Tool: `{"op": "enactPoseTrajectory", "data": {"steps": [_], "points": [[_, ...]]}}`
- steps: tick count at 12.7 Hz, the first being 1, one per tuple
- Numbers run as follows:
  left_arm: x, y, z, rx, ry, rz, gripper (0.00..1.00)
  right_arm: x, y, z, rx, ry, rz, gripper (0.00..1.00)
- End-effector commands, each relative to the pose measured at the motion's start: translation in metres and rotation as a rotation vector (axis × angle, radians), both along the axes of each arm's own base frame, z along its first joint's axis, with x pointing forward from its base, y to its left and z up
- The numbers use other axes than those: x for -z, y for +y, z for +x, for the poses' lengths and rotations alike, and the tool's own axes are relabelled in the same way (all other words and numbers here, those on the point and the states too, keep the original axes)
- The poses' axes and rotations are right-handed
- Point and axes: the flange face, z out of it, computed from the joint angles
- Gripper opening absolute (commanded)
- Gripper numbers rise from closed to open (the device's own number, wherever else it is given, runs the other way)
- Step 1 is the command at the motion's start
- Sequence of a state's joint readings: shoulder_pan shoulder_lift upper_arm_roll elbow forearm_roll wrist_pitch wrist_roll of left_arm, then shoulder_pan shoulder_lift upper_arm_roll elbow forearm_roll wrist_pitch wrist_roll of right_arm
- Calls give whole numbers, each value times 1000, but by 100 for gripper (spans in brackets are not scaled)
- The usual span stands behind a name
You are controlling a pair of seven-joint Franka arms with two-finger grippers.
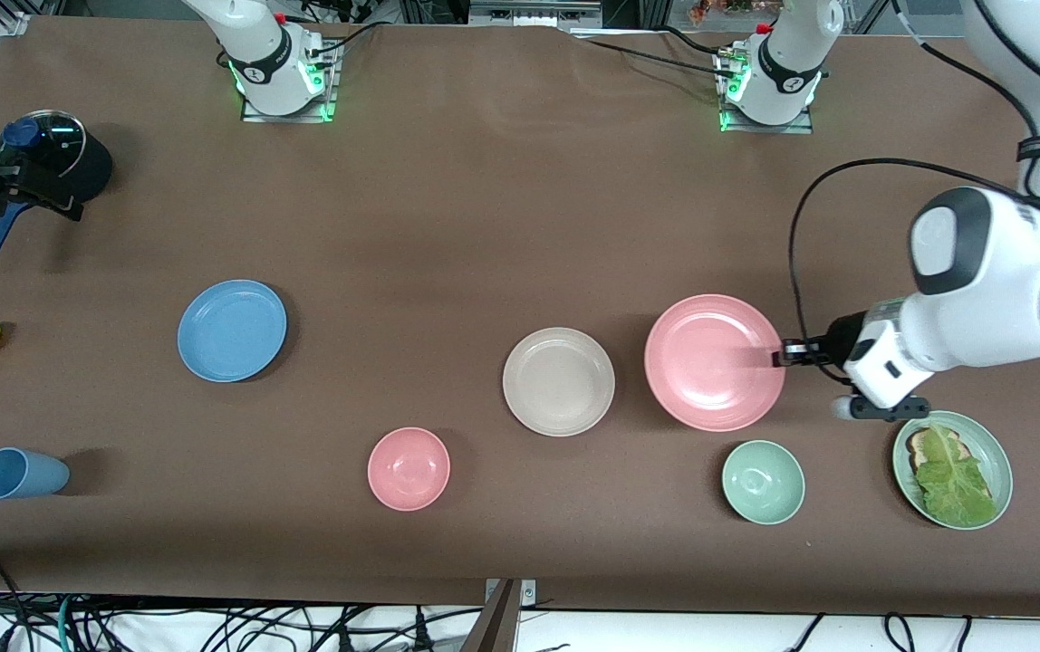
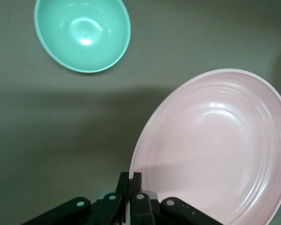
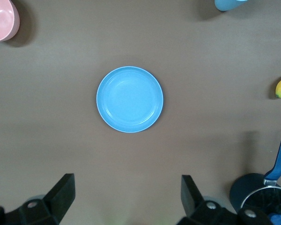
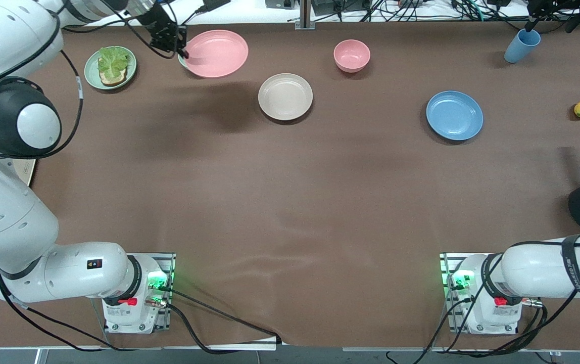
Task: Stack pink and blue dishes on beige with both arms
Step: 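Carry the pink plate with the left gripper onto the beige plate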
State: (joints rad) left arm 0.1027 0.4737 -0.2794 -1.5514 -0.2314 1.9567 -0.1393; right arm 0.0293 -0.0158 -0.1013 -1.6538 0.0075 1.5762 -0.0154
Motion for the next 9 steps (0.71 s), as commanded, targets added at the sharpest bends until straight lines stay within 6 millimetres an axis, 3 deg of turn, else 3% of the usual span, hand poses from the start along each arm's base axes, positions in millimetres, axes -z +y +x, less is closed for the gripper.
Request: {"op": "enactPoseTrajectory", "data": {"steps": [1,4,9], "points": [[15,-30,9,-44,-26,19,0,-4,-1,-1,-8,-2,19,100],[29,-87,4,-107,-39,17,0,-4,-1,-1,-8,-1,20,100],[68,-141,-6,-100,-55,23,0,-4,-1,-1,-8,-2,19,100]]}}
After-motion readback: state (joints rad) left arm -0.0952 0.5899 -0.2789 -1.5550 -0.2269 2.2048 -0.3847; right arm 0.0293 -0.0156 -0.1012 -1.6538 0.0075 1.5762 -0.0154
